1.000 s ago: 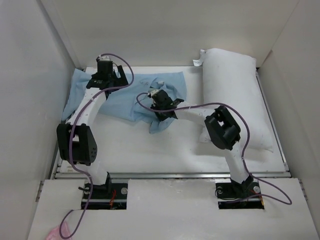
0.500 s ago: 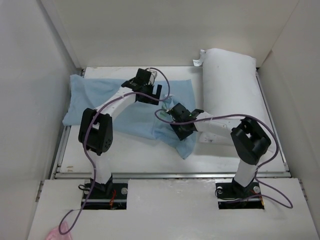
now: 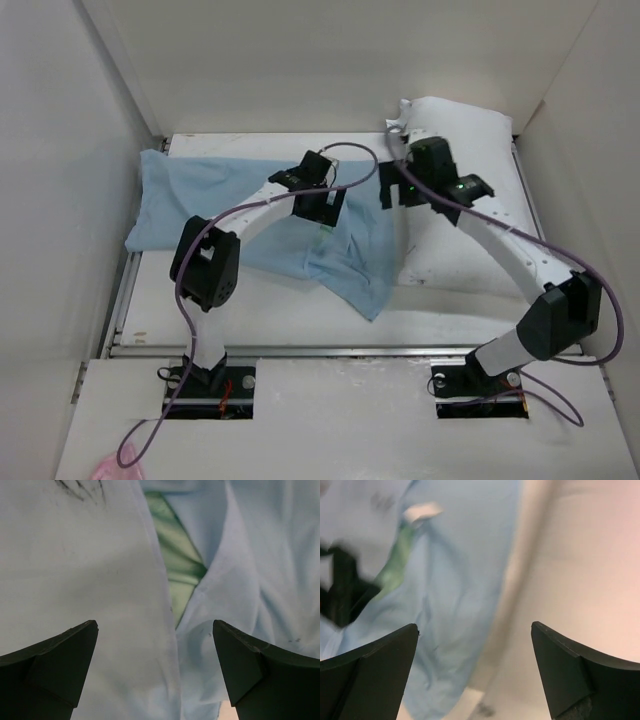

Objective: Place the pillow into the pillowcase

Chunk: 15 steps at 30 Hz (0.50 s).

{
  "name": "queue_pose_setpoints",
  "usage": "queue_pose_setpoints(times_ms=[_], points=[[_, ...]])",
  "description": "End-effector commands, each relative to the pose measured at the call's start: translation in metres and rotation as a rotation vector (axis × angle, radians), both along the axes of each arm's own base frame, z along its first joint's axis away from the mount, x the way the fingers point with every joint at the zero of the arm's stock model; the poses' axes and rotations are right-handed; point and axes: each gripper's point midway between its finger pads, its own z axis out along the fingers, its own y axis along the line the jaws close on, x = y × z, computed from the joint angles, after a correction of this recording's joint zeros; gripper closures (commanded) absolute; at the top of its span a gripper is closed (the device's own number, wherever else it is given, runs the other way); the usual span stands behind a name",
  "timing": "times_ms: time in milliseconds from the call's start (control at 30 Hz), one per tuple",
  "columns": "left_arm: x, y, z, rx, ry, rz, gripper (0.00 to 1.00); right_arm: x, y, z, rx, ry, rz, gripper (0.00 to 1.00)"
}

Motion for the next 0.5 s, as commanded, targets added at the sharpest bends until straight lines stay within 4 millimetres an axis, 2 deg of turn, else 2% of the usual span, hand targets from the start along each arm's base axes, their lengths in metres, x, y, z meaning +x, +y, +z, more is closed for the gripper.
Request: queue_pose_setpoints(times_ms=[0,33,67,133,167,200,233,267,300,333,367,400,433,467], points=[[-0.002,0.027,-0.027,0.127,0.060,0.087,0.00,0.039,-0.043,0.060,0.099,-0.170,-0.175,0.00],[-0.002,0.027,-0.032,0.134,0.070,0.087,0.00,0.050,-0.066,0.065,0.075,-0.191,-0.251,0.00],[0.002,0.021,-0.028,0.108,0.058,0.079,0.00,0.062,-0.075,0.085,0.080,-0.244,-0.293,0.00],[0.003,0.020,-0.036,0.117,0.072,0.078,0.00,0.085,-0.095,0.091,0.057,-0.286,-0.379,0.00],[0.003,0.022,-0.038,0.131,0.078,0.083,0.02,0.099,-0.115,0.114,0.065,-0.344,-0.440,0.00],[0.004,0.024,-0.043,0.143,0.082,0.087,0.04,0.117,-0.123,0.106,0.056,-0.336,-0.464,0.00],[0.003,0.024,-0.048,0.150,0.092,0.086,0.04,0.129,-0.131,0.111,0.065,-0.346,-0.476,0.00],[0.006,0.026,-0.055,0.169,0.096,0.093,0.09,0.140,-0.147,0.111,0.058,-0.342,-0.493,0.00],[0.006,0.027,-0.059,0.184,0.103,0.097,0.11,0.149,-0.153,0.134,0.067,-0.371,-0.507,0.00],[0.013,0.026,-0.056,0.189,0.089,0.114,0.16,0.170,-0.157,0.108,0.032,-0.317,-0.512,0.00],[0.016,0.028,-0.062,0.208,0.096,0.132,0.24,0.179,-0.162,0.106,0.018,-0.312,-0.515,0.00],[0.017,0.030,-0.060,0.222,0.097,0.151,0.43,0.191,-0.171,0.128,0.024,-0.363,-0.529,0.00],[0.029,0.028,-0.047,0.214,0.054,0.174,0.51,0.208,-0.178,0.096,-0.004,-0.304,-0.545,0.00],[0.033,0.031,-0.042,0.204,0.051,0.195,0.57,0.218,-0.187,0.117,0.017,-0.350,-0.554,0.00]])
